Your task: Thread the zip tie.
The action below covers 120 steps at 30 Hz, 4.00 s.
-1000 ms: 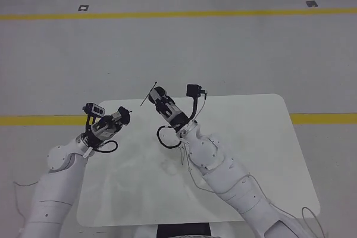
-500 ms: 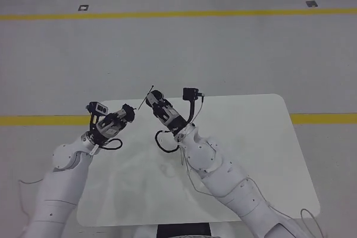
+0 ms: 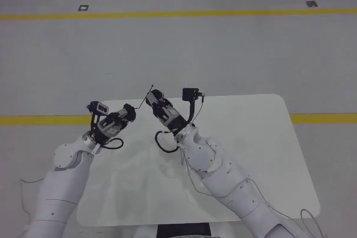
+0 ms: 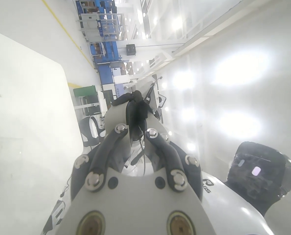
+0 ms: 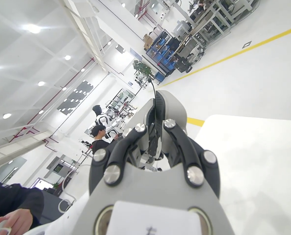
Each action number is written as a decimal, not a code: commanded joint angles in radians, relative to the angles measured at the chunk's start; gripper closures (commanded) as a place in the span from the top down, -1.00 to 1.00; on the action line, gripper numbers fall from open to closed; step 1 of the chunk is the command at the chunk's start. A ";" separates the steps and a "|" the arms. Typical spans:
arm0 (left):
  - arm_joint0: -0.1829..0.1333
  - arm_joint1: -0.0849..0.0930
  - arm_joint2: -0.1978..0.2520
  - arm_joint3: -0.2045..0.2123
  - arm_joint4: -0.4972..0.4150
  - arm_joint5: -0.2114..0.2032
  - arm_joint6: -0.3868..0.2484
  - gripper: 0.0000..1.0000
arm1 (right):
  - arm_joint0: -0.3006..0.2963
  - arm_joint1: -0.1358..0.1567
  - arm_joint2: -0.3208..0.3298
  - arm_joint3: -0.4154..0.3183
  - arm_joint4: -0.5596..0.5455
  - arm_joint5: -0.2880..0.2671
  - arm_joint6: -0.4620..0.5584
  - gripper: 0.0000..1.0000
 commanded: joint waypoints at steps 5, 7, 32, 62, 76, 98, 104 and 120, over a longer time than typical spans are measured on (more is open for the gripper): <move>0.000 0.000 0.000 0.000 0.000 0.000 0.000 -1.00 | 0.013 -0.009 -0.012 0.019 0.004 -0.008 -0.002 -1.00; 0.000 0.000 0.000 0.000 0.000 0.000 0.000 -1.00 | 0.018 -0.012 -0.015 0.027 0.002 -0.010 -0.008 -1.00; 0.000 0.000 0.000 0.000 0.000 0.000 0.000 -1.00 | 0.024 -0.029 -0.001 0.060 -0.070 0.001 -0.033 -1.00; 0.000 0.000 0.000 0.000 0.000 0.000 0.000 -1.00 | 0.005 -0.037 0.022 0.042 -0.128 -0.001 -0.017 -1.00; 0.000 0.000 0.000 0.000 0.000 0.000 0.000 -1.00 | -0.004 -0.042 0.022 0.024 -0.132 -0.009 -0.008 -1.00; 0.000 0.000 0.000 0.000 0.000 0.000 0.000 -1.00 | 0.004 -0.051 0.026 0.052 -0.151 -0.009 -0.003 -1.00; 0.000 0.000 0.000 0.000 0.000 0.000 0.000 -1.00 | 0.000 -0.051 0.030 0.052 -0.158 -0.010 0.004 -1.00; 0.000 0.000 0.000 0.000 0.000 0.000 0.000 -1.00 | 0.000 -0.058 0.031 0.065 -0.168 -0.007 -0.026 -1.00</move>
